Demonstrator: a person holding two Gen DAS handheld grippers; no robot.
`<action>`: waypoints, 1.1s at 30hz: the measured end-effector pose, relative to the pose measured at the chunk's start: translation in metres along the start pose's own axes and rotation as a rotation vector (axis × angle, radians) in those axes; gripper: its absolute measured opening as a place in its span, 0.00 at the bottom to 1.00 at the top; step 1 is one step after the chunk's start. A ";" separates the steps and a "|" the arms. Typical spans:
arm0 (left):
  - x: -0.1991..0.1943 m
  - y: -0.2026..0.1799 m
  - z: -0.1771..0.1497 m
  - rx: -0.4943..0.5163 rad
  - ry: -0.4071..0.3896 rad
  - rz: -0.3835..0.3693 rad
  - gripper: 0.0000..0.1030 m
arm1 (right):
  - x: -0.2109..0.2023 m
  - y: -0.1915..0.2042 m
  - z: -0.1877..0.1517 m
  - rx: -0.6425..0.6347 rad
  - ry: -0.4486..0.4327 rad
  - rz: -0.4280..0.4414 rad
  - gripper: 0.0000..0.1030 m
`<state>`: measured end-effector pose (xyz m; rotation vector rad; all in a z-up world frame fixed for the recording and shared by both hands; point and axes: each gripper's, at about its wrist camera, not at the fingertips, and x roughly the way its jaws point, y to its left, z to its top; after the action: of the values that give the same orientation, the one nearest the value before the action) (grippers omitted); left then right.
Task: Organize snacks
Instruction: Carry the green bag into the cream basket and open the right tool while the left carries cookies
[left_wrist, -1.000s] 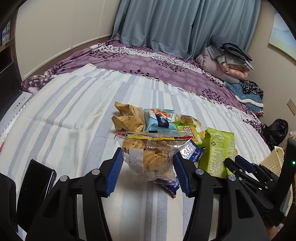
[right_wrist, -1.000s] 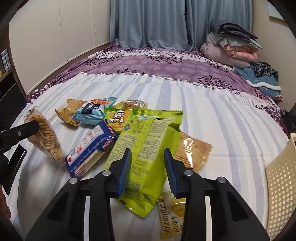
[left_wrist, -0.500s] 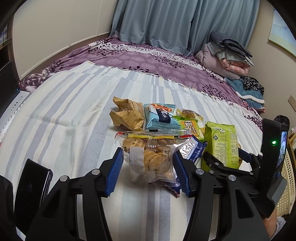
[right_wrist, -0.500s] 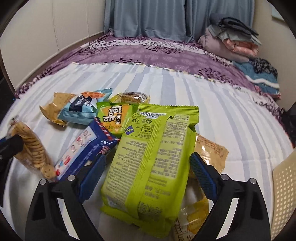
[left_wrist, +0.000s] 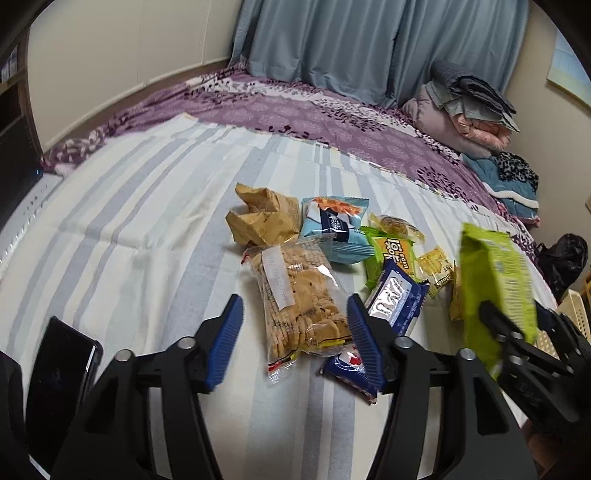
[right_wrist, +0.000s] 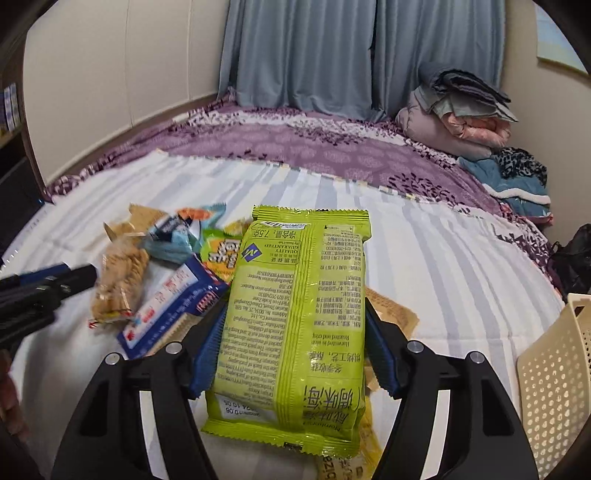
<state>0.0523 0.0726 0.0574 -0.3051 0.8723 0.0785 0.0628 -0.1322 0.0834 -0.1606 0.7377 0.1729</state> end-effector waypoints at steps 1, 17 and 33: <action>0.002 0.002 0.001 -0.020 0.004 -0.004 0.79 | -0.005 -0.003 0.001 0.005 -0.010 0.004 0.66; 0.063 0.004 0.008 -0.103 0.125 0.014 0.59 | -0.055 -0.051 -0.020 0.085 -0.063 -0.003 0.66; -0.021 -0.034 0.014 0.038 -0.038 0.017 0.54 | -0.099 -0.107 -0.034 0.217 -0.159 -0.039 0.66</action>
<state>0.0553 0.0455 0.0899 -0.2598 0.8377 0.0835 -0.0089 -0.2538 0.1350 0.0448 0.5893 0.0668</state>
